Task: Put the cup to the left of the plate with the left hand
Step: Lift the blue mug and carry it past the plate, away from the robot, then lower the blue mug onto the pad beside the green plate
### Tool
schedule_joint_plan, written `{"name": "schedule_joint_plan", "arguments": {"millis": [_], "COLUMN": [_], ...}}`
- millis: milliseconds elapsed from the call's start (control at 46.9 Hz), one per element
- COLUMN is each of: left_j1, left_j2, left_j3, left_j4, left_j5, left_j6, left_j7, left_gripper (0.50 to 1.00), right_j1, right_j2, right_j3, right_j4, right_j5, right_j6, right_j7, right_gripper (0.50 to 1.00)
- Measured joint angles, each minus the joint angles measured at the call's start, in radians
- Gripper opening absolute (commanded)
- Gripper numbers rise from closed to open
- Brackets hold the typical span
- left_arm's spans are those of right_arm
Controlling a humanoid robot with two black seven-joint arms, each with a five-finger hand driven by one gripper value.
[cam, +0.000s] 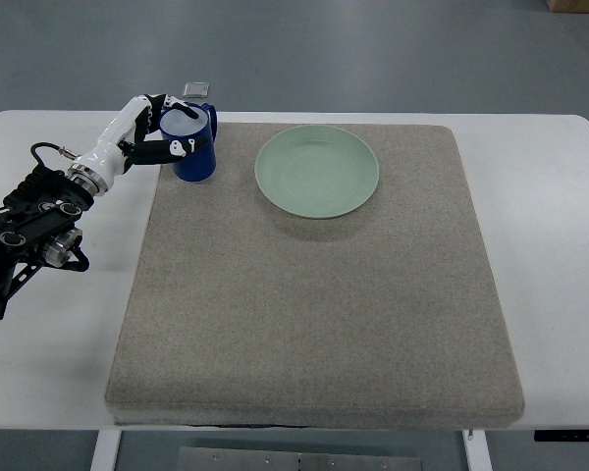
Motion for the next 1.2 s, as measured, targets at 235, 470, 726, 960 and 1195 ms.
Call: {"name": "schedule_joint_plan", "arguments": {"millis": [235, 470, 726, 960, 1195], "left_j1": [0.019, 0.021, 0.021, 0.021, 0.021], "left_j2": [-0.010, -0.022, -0.031, -0.033, -0.039], "left_j3": [0.002, 0.002, 0.002, 0.002, 0.002], "left_j4": [0.002, 0.004, 0.011, 0.011, 0.010], "left_j5": [-0.007, -0.008, -0.008, -0.007, -0.009], "left_j6": [0.004, 0.008, 0.037, 0.043, 0.045], "left_j7": [0.000, 0.000, 0.002, 0.002, 0.002], "left_gripper": [0.500, 0.500, 0.500, 0.647, 0.883], "right_j1": [0.000, 0.000, 0.000, 0.000, 0.000], "right_j2": [0.000, 0.000, 0.000, 0.000, 0.000], "right_j3": [0.000, 0.000, 0.000, 0.000, 0.000], "right_j4": [0.000, 0.000, 0.000, 0.000, 0.000], "right_j5": [0.000, 0.000, 0.000, 0.000, 0.000], "right_j6": [0.000, 0.000, 0.000, 0.000, 0.000], "right_j7": [0.000, 0.000, 0.000, 0.000, 0.000], "right_gripper": [0.934, 0.934, 0.934, 0.934, 0.934]}}
